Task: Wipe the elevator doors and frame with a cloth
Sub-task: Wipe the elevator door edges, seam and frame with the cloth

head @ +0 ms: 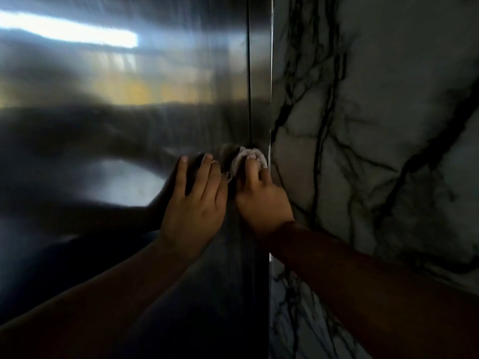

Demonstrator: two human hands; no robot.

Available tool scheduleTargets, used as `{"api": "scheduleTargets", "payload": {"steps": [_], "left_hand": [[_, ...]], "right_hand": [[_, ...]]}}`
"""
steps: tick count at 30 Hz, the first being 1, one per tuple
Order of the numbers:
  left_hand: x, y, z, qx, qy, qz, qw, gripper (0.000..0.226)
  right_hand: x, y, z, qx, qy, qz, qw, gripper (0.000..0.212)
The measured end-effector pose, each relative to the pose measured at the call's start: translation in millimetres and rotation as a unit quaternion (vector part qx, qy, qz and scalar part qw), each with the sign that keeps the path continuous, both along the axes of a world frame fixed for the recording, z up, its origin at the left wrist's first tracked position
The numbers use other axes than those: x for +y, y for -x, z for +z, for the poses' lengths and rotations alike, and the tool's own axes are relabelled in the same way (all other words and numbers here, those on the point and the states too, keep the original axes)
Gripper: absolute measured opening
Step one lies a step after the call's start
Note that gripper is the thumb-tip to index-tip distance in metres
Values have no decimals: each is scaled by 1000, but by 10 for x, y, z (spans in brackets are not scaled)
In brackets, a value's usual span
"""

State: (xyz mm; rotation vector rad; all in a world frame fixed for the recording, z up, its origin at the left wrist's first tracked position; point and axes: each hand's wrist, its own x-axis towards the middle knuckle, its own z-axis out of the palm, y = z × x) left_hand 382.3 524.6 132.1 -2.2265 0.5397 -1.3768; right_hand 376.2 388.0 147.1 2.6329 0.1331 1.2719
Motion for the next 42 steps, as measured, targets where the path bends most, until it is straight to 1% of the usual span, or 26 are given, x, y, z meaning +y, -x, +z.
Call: {"api": "scheduleTargets", "payload": {"steps": [2, 5, 7, 9, 11, 14, 17, 19, 21, 23, 26, 28, 30, 31, 33, 34, 36, 37, 39, 41, 42], "left_hand": [[-14, -29, -224, -15, -1, -14, 1000, 41], [-37, -48, -548, -14, 4, -42, 999, 37], [-56, -63, -761, -7, -11, -61, 998, 36], [-96, -74, -1017, 19, -31, -70, 997, 40], [-118, -64, -1280, 48, -28, -68, 996, 45], [-156, -60, -1697, 80, 7, -73, 994, 48], [-179, -21, -2095, 126, 31, -88, 988, 53], [-180, 50, -2373, 183, 21, -92, 979, 57], [-168, 102, -2596, 219, -3, -94, 971, 58], [-162, 108, -2821, 230, -9, -98, 968, 59], [-137, 99, -3136, 254, -17, -100, 962, 62], [-97, 134, -3420, 288, -39, -103, 951, 60], [-56, 195, -3720, 325, -61, -104, 938, 51], [-38, 217, -3885, 340, -59, -105, 933, 48], [-27, 234, -4086, 357, -41, -110, 927, 51], [-3, 260, -4230, 364, -34, -105, 925, 54], [51, 298, -4427, 369, -49, -76, 925, 55], [101, 335, -4546, 371, -62, -58, 925, 55], [208, 416, -4724, 382, -80, -28, 920, 58], [319, 477, -4830, 382, -88, -20, 920, 60], [362, 499, -4864, 383, -91, -19, 919, 60]], "right_hand": [[-51, -20, -223, -4, 5, 2, 1000, 45], [-70, -43, -672, 23, -35, 3, 999, 51], [-68, -17, -954, 45, -59, 20, 997, 52], [-55, 9, -1249, 77, -63, 33, 994, 53], [-65, 48, -1469, 107, -44, 29, 993, 51], [-76, 51, -1757, 122, -22, 25, 992, 43], [-119, 40, -2120, 132, -18, 41, 990, 48], [-129, 70, -2440, 166, -30, 57, 984, 52], [-134, 95, -2714, 201, -38, 64, 977, 53], [-128, 85, -2977, 216, -49, 54, 974, 48], [-131, 54, -3368, 210, -59, 50, 975, 40], [-147, 95, -3691, 246, -80, 37, 965, 40], [-146, 143, -4018, 312, -62, 28, 948, 49], [-144, 152, -4236, 339, -31, 24, 940, 53], [-153, 127, -4456, 364, -36, 20, 930, 52], [-120, 117, -4570, 353, -24, 9, 935, 49], [-96, 100, -4692, 315, 35, -16, 948, 43], [-75, 99, -4782, 331, 31, -32, 943, 45], [-96, 98, -5008, 333, 33, -24, 942, 50], [-83, 108, -5186, 373, 39, 21, 927, 55], [-71, 113, -5244, 381, 13, 30, 924, 57]]}}
